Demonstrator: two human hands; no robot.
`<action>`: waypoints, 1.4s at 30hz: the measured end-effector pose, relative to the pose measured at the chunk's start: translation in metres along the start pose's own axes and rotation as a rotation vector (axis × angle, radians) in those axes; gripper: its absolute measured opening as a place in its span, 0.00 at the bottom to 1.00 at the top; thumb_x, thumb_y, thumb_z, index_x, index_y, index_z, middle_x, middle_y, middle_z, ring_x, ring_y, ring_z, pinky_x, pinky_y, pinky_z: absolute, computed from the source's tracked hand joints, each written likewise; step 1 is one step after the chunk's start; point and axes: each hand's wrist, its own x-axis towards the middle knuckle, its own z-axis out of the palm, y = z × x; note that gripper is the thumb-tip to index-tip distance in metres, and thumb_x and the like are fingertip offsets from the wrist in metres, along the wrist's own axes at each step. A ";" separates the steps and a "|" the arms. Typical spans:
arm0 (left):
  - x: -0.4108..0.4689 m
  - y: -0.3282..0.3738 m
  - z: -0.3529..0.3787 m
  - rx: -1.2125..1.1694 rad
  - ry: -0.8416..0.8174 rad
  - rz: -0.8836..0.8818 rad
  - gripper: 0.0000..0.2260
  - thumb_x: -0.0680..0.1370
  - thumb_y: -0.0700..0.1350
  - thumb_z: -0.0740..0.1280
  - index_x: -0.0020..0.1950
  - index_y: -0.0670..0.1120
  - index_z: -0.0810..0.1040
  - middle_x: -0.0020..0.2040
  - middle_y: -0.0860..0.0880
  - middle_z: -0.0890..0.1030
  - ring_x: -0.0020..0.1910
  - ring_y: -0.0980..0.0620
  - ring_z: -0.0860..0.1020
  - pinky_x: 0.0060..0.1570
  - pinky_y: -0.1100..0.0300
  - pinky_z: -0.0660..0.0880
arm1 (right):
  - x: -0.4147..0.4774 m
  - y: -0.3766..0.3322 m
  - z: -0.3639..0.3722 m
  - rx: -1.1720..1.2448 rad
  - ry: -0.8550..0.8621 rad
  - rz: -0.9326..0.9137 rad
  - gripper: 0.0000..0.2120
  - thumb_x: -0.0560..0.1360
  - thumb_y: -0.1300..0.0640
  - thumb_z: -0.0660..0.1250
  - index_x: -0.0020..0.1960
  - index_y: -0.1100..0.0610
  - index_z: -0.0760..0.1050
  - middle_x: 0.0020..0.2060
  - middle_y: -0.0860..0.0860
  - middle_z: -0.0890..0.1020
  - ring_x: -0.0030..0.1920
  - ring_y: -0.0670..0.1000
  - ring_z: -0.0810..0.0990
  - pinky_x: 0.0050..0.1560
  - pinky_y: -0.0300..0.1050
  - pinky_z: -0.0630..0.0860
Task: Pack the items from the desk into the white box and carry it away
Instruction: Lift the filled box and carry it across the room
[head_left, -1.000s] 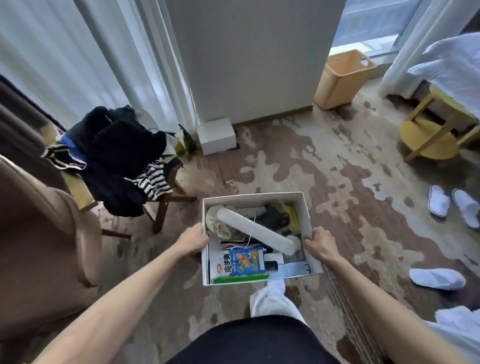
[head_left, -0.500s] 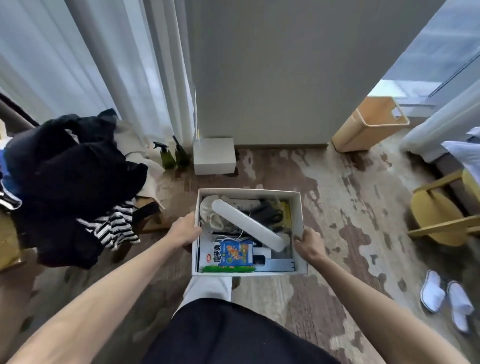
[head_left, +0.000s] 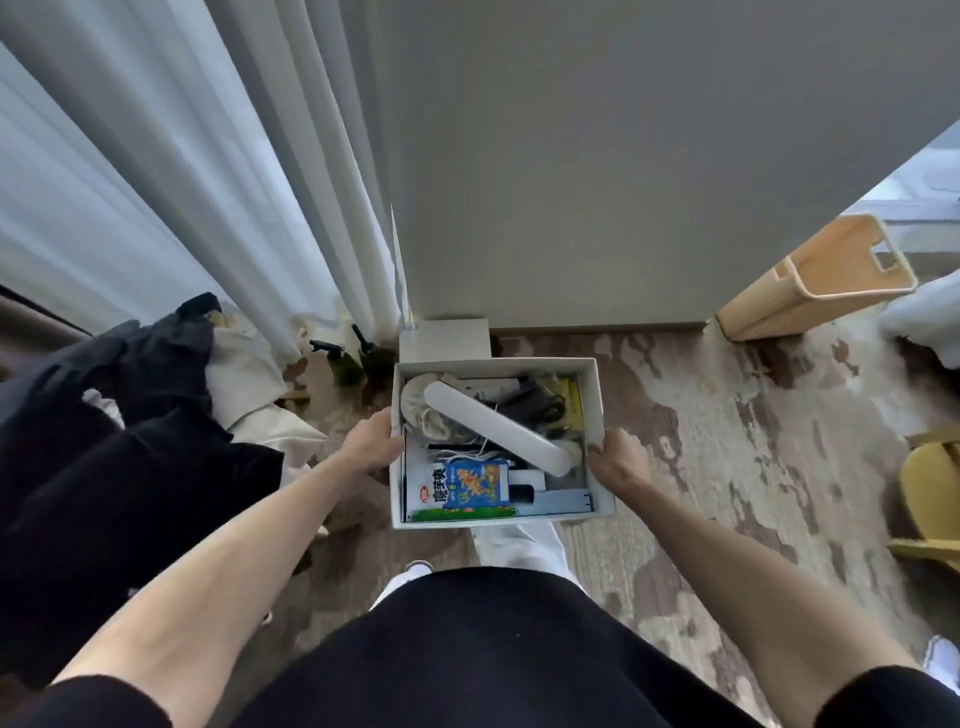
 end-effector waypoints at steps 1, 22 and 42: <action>0.013 0.006 -0.006 -0.010 0.009 -0.014 0.15 0.76 0.48 0.65 0.61 0.47 0.74 0.59 0.43 0.80 0.57 0.41 0.77 0.56 0.51 0.74 | 0.020 -0.010 -0.004 0.002 -0.005 -0.017 0.06 0.76 0.55 0.64 0.46 0.58 0.74 0.39 0.55 0.76 0.41 0.58 0.76 0.41 0.45 0.70; 0.352 -0.033 -0.024 -0.123 -0.056 -0.195 0.15 0.76 0.42 0.61 0.63 0.48 0.71 0.54 0.45 0.81 0.52 0.43 0.79 0.54 0.48 0.76 | 0.352 -0.116 0.086 -0.122 -0.105 -0.022 0.12 0.79 0.55 0.62 0.39 0.57 0.69 0.31 0.49 0.70 0.36 0.55 0.73 0.36 0.45 0.68; 0.599 -0.147 0.021 0.200 0.018 -0.201 0.13 0.78 0.43 0.60 0.62 0.43 0.68 0.55 0.40 0.79 0.50 0.39 0.78 0.46 0.49 0.76 | 0.517 -0.153 0.278 -0.058 -0.083 0.096 0.11 0.80 0.56 0.61 0.41 0.58 0.68 0.31 0.48 0.68 0.28 0.45 0.64 0.26 0.41 0.60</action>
